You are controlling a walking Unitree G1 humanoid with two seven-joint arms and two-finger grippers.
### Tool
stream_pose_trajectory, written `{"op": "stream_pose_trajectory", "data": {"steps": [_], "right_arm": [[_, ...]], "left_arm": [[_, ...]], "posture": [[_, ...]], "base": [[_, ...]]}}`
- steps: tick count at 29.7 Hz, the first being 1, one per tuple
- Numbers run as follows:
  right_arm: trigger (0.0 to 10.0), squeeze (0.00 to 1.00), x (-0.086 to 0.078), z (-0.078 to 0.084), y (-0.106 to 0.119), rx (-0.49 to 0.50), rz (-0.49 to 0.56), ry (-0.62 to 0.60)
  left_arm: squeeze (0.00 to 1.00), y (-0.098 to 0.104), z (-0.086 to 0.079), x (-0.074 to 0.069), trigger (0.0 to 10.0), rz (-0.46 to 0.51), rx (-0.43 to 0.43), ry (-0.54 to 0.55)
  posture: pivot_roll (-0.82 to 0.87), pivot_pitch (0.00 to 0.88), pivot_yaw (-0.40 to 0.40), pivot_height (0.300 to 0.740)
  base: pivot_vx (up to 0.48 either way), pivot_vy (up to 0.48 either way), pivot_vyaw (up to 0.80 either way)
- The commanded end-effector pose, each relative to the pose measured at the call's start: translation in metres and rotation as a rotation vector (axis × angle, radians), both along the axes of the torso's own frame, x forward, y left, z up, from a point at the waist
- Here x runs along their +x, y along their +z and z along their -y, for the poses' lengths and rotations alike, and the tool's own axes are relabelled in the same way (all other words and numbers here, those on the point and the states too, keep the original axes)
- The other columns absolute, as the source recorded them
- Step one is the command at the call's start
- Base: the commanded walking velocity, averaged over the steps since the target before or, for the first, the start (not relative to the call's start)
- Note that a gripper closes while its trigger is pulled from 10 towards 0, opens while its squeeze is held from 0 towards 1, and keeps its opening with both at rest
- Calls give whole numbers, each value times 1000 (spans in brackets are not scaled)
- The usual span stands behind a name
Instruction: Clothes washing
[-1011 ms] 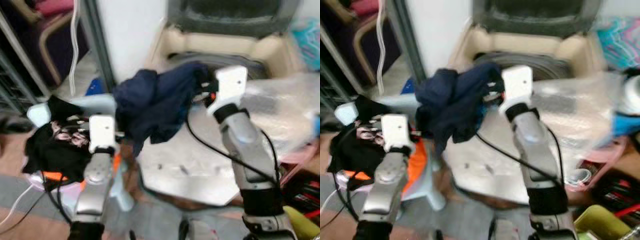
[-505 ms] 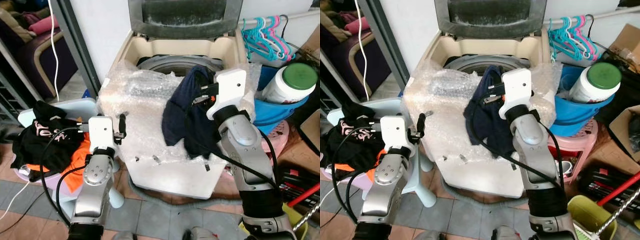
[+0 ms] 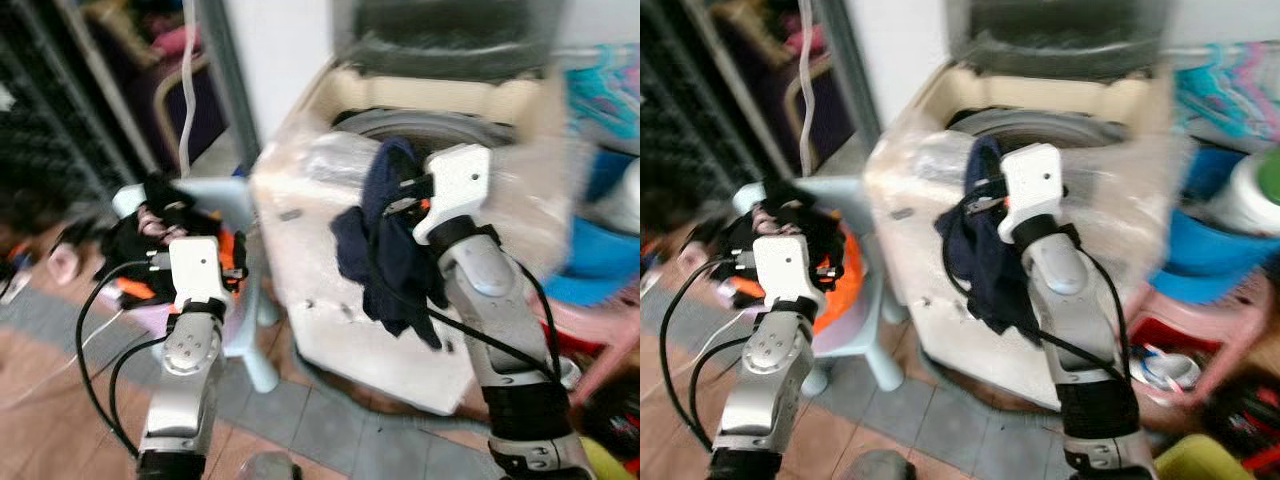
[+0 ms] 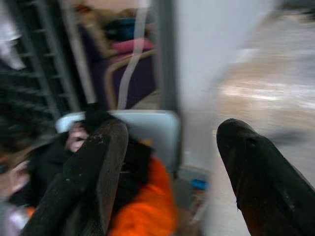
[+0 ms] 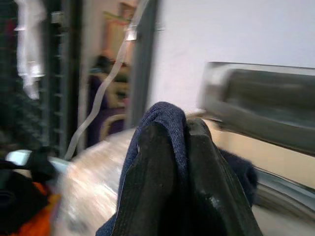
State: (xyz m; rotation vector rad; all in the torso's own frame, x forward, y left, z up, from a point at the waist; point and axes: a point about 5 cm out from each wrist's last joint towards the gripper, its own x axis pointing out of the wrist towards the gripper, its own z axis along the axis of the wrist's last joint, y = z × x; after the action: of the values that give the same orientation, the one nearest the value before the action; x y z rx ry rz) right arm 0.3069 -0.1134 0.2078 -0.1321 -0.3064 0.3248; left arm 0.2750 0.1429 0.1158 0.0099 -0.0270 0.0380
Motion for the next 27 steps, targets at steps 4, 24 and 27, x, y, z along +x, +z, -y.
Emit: {"op": "stream_pose_trajectory", "data": {"steps": [4,24,27], "right_arm": [[10000,0,0,-10,6,-6,28,41],[10000,0,79,22,144,3,318,-258],[10000,0,85,33,122,-20,234,-424]], "left_arm": [[0,0,-3,0,10000,-2,10,1],[0,1,6,3,10000,10,7,-21],[0,-2,4,0,10000,-3,5,-1]], "posture": [[-28,18,56,740],[-31,11,52,740],[-22,9,42,740]], "base": [[373,300,0],[125,60,0],[0,0,0]]}}
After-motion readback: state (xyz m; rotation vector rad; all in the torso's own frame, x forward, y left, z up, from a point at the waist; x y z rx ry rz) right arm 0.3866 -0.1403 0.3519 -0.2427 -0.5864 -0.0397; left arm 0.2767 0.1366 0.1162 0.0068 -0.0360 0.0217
